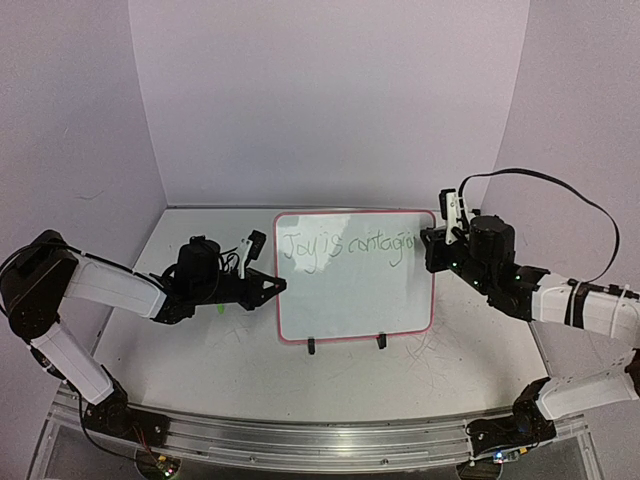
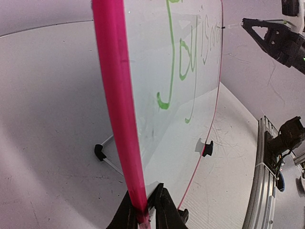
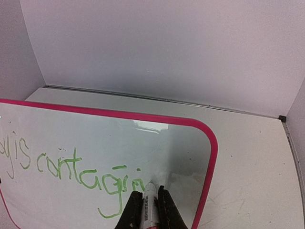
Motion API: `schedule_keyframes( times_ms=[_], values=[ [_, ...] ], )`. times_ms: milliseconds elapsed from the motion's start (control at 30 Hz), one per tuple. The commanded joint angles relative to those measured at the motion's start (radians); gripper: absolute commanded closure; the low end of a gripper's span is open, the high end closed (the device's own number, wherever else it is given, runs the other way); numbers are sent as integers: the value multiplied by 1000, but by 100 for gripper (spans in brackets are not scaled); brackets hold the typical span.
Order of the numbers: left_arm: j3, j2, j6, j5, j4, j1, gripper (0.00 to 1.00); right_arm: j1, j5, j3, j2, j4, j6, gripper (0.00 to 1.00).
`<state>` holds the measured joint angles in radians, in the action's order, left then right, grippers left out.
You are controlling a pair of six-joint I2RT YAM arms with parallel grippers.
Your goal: Write a sentence on the whiteboard
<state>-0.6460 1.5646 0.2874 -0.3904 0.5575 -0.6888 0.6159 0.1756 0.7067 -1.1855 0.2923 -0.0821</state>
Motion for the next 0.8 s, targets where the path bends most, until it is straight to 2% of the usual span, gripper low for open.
schedule_keyframes(
  times_ms=[0, 767],
  values=[
    [2, 7, -68, 133, -85, 5, 100, -5, 23, 15, -6, 50, 6, 100],
    [3, 7, -71, 136, -89, 6, 100, -8, 20, -14, -2, 9, -7, 100]
  ],
)
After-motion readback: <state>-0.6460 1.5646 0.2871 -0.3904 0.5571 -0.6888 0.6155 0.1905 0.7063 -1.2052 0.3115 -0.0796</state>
